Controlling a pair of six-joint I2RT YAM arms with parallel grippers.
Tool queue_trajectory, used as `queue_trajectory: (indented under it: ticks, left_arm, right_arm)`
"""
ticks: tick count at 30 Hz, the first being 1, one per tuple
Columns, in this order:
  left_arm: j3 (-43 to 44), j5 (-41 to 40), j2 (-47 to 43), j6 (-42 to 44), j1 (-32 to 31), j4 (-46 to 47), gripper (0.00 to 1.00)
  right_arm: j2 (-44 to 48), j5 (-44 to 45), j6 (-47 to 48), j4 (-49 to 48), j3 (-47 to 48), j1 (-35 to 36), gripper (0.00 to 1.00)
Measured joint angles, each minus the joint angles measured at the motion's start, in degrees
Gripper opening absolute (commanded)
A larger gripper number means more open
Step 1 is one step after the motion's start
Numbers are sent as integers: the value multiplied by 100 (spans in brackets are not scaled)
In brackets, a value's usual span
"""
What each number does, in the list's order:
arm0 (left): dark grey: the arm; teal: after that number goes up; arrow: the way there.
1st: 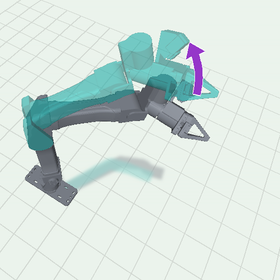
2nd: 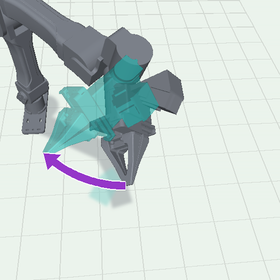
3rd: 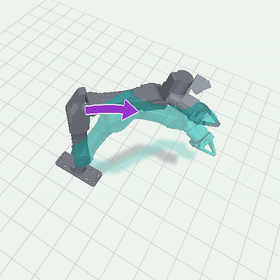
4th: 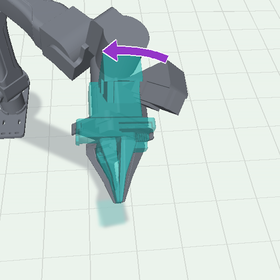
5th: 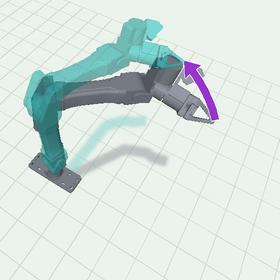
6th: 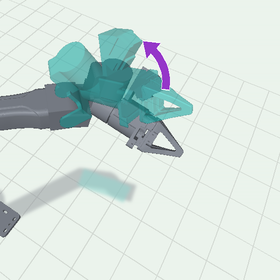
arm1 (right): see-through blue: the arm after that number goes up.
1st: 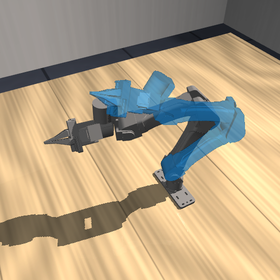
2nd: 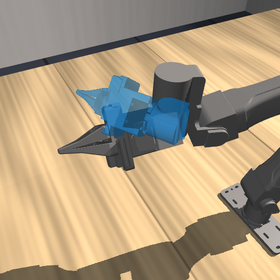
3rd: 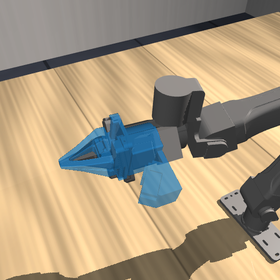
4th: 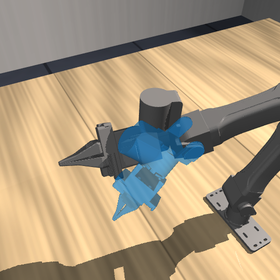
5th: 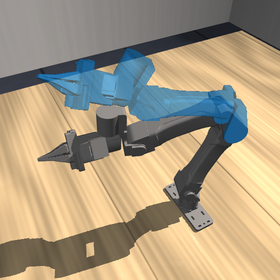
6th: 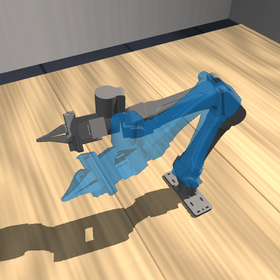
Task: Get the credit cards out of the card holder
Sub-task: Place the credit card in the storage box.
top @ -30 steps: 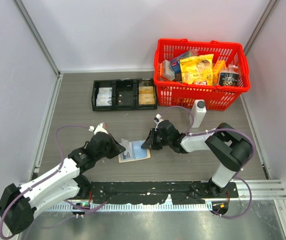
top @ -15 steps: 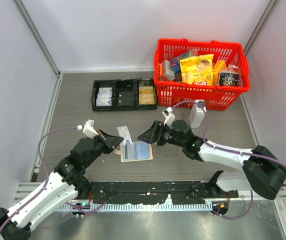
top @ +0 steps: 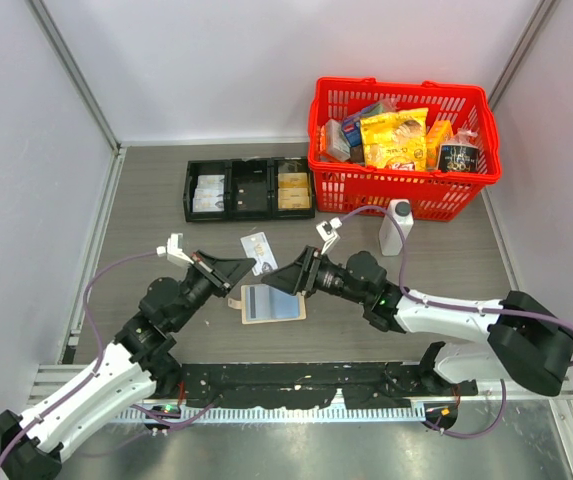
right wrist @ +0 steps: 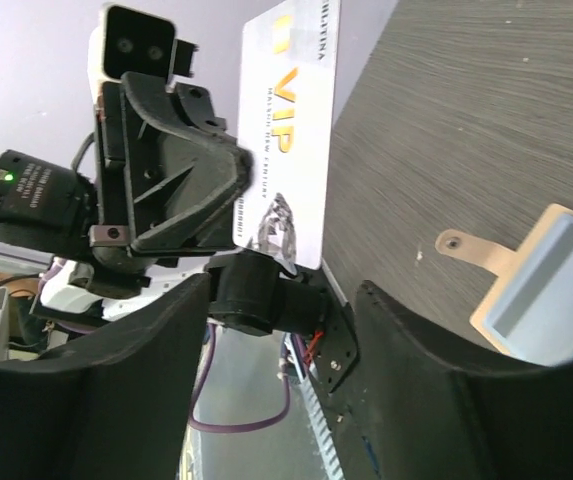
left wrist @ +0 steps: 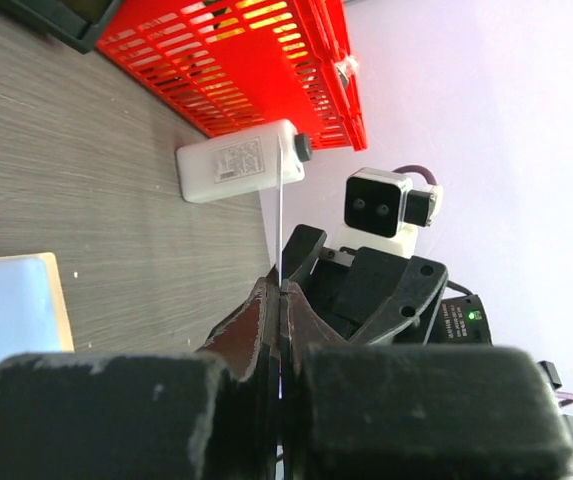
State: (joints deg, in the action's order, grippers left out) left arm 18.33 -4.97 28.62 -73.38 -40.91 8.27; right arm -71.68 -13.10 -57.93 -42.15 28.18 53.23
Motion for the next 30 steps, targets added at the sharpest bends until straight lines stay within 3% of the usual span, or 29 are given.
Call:
queue_trajectory:
  ticks: [4, 12, 14, 19, 21, 25, 30]
  left_arm:
    - [-101, 76, 15, -125, 0, 243, 0]
    - [-216, 168, -114, -181, 0, 402, 0]
    - [-267, 188, -149, -232, 0, 463, 0]
    - [-315, 262, -153, -275, 0, 511, 0]
    - [-345, 264, -153, -275, 9, 507, 1]
    - [-326, 308, -195, -190, 4, 367, 21]
    - [433, 256, -179, 568, 2, -1272, 57]
  right_arm:
    - [-76, 50, -76, -251, 2, 74, 47]
    - [-70, 264, -70, -463, 2, 76, 44]
    - [-70, 306, -70, -463, 2, 76, 38]
    - [-68, 400, 4, -496, 2, 76, 1]
    - [-39, 400, 13, -553, 4, 76, 1]
    - [87, 400, 109, -376, 2, 79, 1]
    - [562, 439, 540, 433, 50, 92, 1]
